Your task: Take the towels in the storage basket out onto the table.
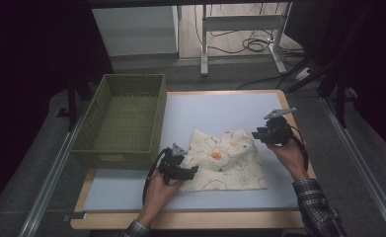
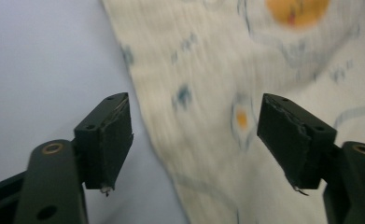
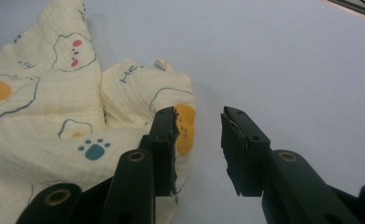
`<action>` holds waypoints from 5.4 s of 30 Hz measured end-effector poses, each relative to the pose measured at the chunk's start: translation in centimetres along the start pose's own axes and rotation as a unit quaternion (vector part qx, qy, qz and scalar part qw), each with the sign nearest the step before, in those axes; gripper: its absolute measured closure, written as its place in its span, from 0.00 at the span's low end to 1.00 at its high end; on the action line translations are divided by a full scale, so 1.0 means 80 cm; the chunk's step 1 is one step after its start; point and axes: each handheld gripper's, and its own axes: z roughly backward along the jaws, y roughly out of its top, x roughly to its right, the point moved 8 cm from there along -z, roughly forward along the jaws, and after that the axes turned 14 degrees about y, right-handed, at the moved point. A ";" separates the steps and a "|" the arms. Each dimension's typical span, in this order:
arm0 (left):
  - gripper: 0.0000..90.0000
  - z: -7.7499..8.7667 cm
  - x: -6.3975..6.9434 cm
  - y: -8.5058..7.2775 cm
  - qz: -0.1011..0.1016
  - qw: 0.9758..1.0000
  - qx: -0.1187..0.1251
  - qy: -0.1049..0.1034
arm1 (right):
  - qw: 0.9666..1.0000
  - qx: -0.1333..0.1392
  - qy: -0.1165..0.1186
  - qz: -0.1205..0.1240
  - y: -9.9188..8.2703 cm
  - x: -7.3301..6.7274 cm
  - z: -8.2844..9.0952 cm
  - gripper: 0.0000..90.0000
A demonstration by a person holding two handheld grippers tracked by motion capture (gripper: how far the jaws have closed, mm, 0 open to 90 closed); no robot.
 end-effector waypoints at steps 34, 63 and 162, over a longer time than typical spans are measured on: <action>0.49 -0.069 -0.071 0.115 0.031 0.995 0.013 0.089 | 0.997 0.013 -0.079 -0.012 0.016 0.050 0.012 0.56; 0.59 -0.009 0.012 -0.032 -0.041 0.999 0.014 -0.033 | 0.999 -0.033 0.036 0.003 -0.158 -0.090 0.036 0.77; 0.49 -0.158 -0.094 0.110 0.032 0.997 0.000 0.065 | 0.987 0.042 -0.098 -0.123 -0.046 0.132 -0.034 0.84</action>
